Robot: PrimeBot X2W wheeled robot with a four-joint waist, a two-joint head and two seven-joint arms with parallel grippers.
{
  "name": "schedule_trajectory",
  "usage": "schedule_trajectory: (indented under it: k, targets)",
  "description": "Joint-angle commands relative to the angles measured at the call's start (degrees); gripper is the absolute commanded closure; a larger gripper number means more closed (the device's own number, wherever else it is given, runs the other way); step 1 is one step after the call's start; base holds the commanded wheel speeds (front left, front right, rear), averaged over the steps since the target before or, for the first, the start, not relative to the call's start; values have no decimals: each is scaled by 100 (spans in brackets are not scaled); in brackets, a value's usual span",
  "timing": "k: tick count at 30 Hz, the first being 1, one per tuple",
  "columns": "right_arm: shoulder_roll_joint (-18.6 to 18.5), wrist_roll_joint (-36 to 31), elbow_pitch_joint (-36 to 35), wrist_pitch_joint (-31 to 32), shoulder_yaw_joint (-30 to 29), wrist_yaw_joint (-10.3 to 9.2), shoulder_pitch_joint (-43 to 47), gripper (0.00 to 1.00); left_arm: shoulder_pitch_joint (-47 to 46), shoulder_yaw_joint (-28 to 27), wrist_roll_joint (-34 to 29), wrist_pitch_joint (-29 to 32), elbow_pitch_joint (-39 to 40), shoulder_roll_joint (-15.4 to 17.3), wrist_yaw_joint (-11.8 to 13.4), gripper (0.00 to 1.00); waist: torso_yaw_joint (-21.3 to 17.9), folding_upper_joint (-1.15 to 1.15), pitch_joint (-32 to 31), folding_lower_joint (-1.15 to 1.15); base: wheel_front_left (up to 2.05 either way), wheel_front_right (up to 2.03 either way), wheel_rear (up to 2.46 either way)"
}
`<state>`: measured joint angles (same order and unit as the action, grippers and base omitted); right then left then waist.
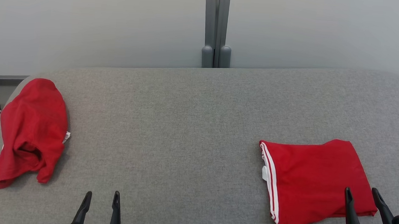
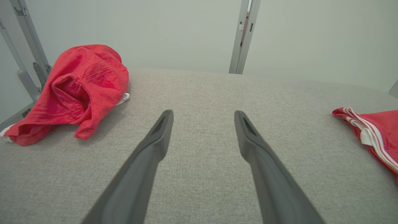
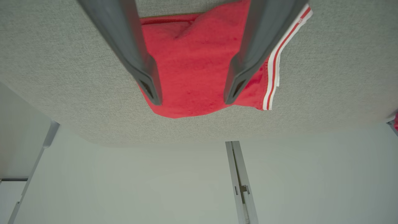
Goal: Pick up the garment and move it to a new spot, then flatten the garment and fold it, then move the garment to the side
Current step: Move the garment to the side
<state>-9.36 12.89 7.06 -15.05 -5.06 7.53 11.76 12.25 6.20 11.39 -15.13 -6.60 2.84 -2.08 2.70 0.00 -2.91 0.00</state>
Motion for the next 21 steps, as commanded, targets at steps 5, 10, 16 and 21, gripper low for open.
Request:
schedule_trajectory:
  k: [5,10,16,21]
  targets:
    - [4,493,225,-14,-114,-8,-292,0,4,-18,49,-1,46,16,28,0,-87,0,34,0,0,0,0]
    - [-636,1012,285,1342,-10,-8,-1012,0,-77,81,92,-1,62,16,29,0,-233,0,190,0,0,0,0]
    - [-1238,1196,664,3545,-190,-8,-1984,0,-430,267,111,-1,92,15,-14,0,-235,0,638,0,0,0,0]
    - [-1344,1002,1240,4101,-111,-8,-2459,0,-693,364,88,-1,29,16,-60,0,-85,0,943,0,0,0,0]
